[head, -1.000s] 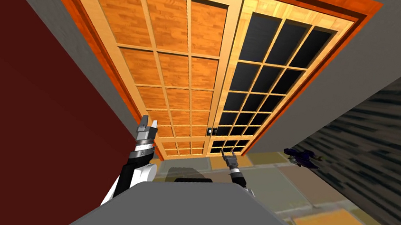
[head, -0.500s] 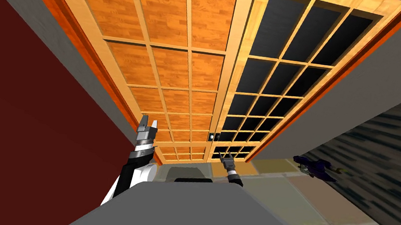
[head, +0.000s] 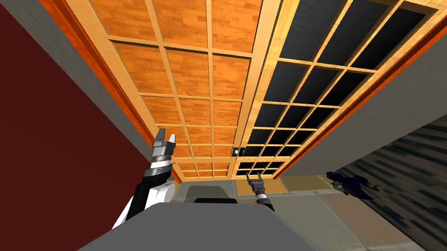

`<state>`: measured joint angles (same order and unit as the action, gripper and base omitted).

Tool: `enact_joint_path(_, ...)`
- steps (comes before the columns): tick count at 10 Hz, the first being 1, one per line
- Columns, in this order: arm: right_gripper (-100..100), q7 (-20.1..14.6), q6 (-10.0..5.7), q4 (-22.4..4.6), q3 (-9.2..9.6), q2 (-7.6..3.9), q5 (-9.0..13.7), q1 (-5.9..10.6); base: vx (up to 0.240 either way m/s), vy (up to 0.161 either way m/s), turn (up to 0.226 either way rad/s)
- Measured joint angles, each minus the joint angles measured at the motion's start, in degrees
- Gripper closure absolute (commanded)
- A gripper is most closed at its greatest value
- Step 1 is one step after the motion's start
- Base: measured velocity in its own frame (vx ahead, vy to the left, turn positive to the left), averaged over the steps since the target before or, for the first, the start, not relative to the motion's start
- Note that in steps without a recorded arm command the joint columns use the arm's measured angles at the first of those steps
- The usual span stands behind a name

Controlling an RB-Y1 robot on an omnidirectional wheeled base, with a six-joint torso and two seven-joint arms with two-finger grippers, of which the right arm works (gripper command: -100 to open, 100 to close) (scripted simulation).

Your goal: Pull the door open

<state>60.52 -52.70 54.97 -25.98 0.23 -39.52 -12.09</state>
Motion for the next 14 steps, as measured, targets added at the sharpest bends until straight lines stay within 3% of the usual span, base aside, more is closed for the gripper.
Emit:
enact_joint_path(1,-100,0.6,0.34,-0.8,-0.29,-0.73,0.4,-0.32,-0.194,0.058,-0.052)
enact_joint_path(3,-100,2.6,-0.08,-5.0,-1.5,-3.18,2.0,-0.36,-0.175,0.045,-0.039)
enact_joint_path(4,-100,2.4,0.72,-4.1,-1.37,-3.62,2.1,-1.25,-0.151,0.023,-0.066)
enact_joint_path(5,-100,1.9,2.19,-2.4,-1.17,-4.28,2.6,-3.24,-0.137,0.015,-0.044)
enact_joint_path(6,-100,2.1,2.87,-2.9,-1.34,-4.65,3.0,-3.5,-0.048,0.009,0.009)
enact_joint_path(11,-100,4.3,2.67,-7.2,-2.39,-6.4,4.8,-3.21,-0.063,0.009,-0.024)
enact_joint_path(14,-100,7.4,4.11,-11.4,-3.22,-7.59,7.7,-2.8,-0.122,-0.011,-0.03)
